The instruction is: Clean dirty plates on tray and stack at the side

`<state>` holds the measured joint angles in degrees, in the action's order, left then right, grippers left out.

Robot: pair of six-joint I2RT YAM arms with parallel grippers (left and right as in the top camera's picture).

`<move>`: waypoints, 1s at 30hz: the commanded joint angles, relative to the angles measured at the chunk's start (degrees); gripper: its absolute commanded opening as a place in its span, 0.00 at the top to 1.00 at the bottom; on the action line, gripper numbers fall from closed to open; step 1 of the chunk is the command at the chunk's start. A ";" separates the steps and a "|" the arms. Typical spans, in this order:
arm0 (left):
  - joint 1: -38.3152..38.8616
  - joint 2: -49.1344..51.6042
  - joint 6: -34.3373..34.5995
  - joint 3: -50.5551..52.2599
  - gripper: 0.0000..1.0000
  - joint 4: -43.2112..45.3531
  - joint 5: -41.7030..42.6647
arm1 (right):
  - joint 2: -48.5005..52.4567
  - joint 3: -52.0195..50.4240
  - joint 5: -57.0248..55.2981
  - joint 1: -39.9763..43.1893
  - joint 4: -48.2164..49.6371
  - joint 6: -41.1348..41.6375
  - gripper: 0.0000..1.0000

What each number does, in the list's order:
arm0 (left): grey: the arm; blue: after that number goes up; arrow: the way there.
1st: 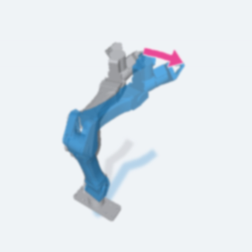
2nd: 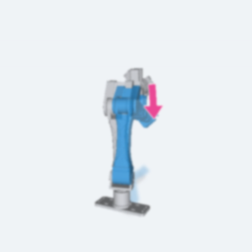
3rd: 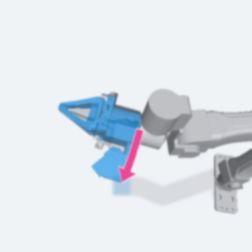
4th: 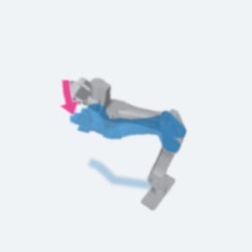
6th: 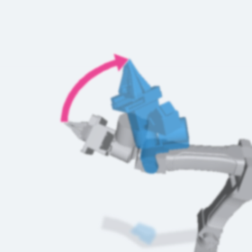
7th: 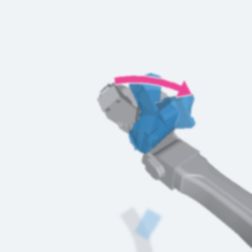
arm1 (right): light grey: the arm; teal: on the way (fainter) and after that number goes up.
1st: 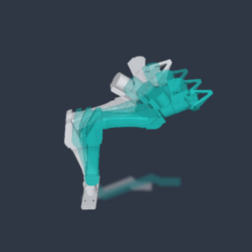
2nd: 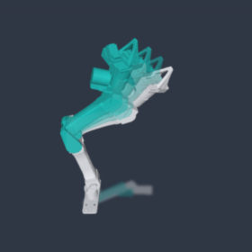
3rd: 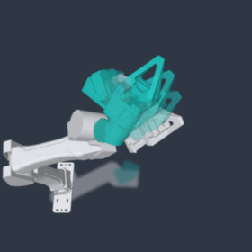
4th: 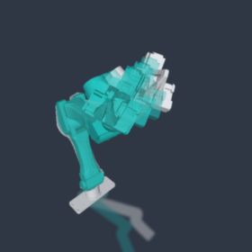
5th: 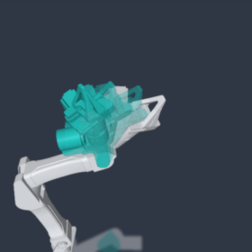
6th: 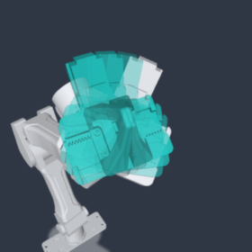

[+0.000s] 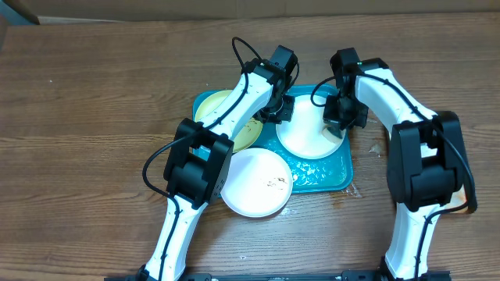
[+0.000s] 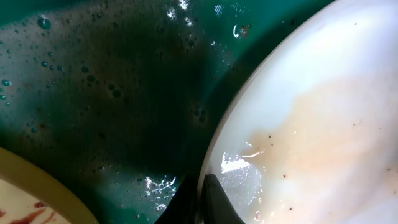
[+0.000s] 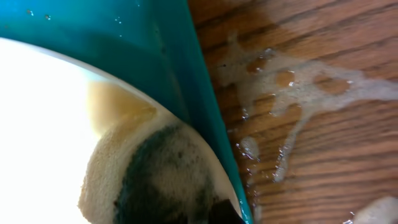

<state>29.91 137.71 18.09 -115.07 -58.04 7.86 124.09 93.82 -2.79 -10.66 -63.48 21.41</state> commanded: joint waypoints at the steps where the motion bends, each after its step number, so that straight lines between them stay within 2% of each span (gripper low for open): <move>1: -0.26 3.28 0.83 0.70 0.96 -1.07 -3.61 | 0.74 4.59 -6.86 1.36 -1.03 1.18 0.96; 13: -0.26 3.28 0.81 0.70 0.96 -1.09 -3.56 | 0.39 19.19 -6.84 1.36 -10.60 1.11 0.96; 20: -0.35 3.15 1.22 0.07 0.96 -1.36 -4.07 | -1.92 21.77 -9.68 1.75 -13.86 1.38 0.96; 24: -0.72 2.95 1.22 -4.50 0.96 -4.74 -6.75 | -3.82 21.77 -9.60 4.15 -14.95 1.42 0.96; 30: -0.72 2.95 0.57 -20.44 0.96 -14.71 -13.40 | -5.46 21.77 -6.03 10.73 -17.49 1.53 0.96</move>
<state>29.78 140.70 18.48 -126.61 -69.97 1.41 122.15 113.91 -9.93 -3.44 -80.07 22.46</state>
